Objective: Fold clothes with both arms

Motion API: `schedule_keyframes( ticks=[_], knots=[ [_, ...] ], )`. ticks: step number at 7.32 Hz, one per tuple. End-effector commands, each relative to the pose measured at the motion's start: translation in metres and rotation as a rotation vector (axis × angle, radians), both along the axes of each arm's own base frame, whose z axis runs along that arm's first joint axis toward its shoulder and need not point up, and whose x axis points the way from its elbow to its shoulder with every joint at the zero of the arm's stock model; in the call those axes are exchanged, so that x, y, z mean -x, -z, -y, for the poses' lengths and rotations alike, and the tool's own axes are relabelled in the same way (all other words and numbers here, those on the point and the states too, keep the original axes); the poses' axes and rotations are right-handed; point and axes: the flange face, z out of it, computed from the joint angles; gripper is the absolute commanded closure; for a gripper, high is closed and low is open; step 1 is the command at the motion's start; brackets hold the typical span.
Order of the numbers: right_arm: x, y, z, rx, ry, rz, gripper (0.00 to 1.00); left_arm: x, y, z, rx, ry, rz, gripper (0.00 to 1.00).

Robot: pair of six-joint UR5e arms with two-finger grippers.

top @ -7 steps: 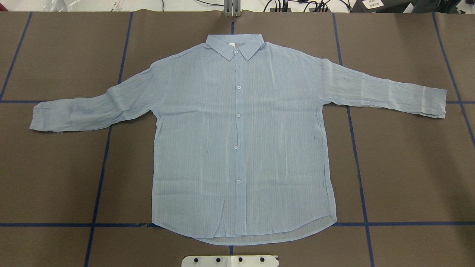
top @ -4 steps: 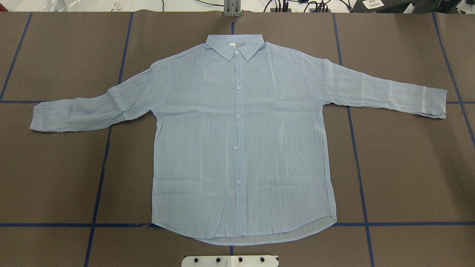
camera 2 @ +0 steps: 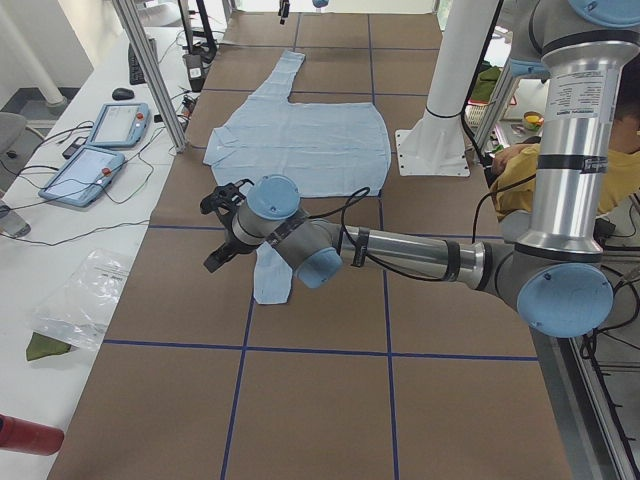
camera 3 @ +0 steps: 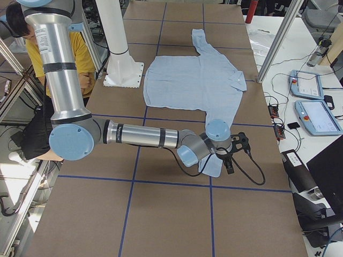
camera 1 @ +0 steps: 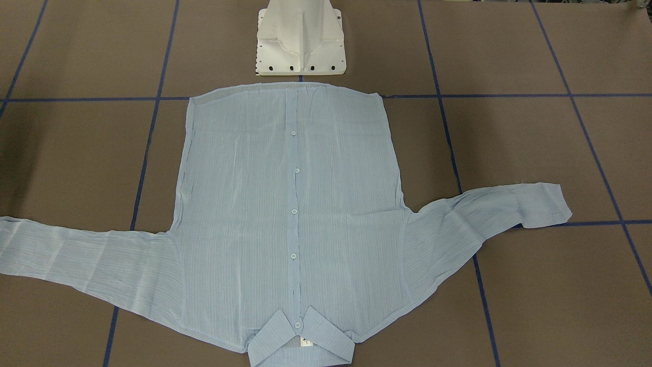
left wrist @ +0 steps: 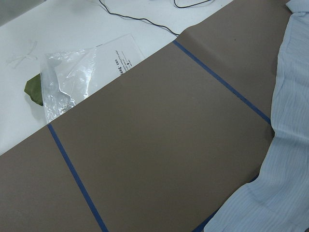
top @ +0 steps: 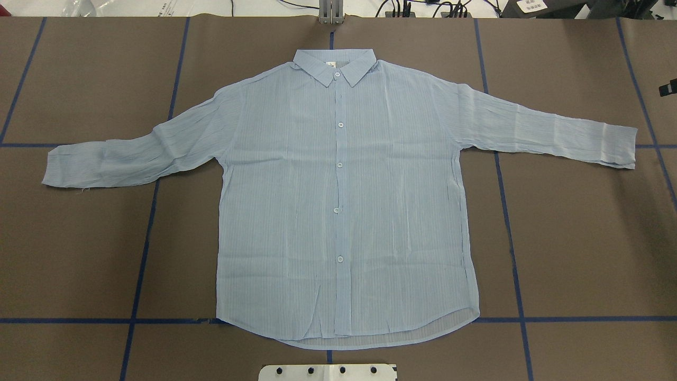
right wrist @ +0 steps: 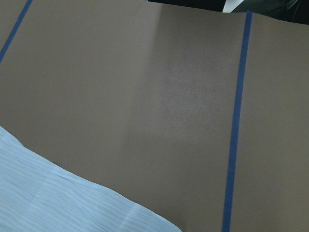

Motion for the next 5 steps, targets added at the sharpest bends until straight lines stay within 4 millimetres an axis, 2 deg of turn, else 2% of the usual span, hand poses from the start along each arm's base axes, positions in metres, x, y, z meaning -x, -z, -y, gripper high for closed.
schedule_keyframes(
  ticks=[1,2,4,5],
  knots=[
    [0.028,-0.034,-0.01,-0.005,-0.055,0.038,0.01,0.0,0.002,0.001,-0.004,0.0,0.0,0.0],
    [0.034,-0.049,-0.016,0.014,-0.054,0.016,0.02,0.0,0.002,0.001,-0.005,0.0,0.0,0.0],
    [0.062,-0.061,-0.017,0.008,-0.059,-0.057,0.08,0.0,0.004,0.0,-0.021,0.0,-0.001,0.0],
    [0.069,-0.062,-0.018,0.007,-0.054,-0.066,0.11,0.0,0.004,0.0,-0.022,0.0,-0.001,0.0]
  ],
)
